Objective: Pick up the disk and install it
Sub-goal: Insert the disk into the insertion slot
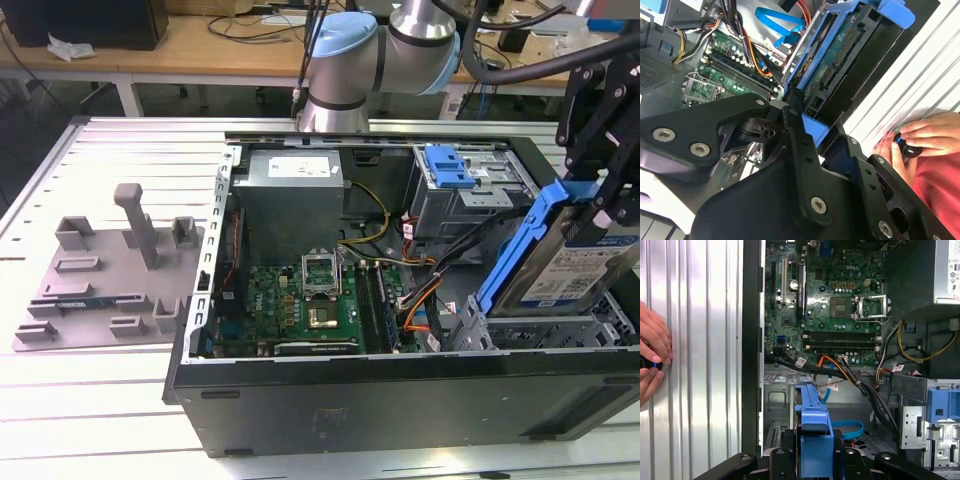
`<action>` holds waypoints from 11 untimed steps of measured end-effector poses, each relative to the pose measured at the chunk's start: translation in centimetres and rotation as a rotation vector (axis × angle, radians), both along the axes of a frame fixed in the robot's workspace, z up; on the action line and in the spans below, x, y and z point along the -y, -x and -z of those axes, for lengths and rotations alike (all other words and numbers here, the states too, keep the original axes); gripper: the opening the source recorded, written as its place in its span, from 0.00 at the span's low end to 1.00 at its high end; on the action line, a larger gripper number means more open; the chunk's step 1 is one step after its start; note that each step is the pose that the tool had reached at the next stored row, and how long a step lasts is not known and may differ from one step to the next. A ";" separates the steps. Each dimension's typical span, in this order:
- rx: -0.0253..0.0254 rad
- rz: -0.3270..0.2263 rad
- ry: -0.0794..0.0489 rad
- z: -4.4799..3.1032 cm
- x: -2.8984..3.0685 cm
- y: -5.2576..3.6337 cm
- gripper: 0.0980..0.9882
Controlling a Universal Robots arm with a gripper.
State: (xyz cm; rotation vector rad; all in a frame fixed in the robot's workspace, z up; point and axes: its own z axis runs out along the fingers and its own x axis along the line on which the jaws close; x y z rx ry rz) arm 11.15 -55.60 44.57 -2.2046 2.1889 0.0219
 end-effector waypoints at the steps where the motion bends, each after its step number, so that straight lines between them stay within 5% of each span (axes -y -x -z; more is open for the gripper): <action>1: 0.0000 0.000 0.000 0.04 0.00 0.00 0.30; 11: 0.0000 0.000 0.000 0.60 0.00 0.00 0.30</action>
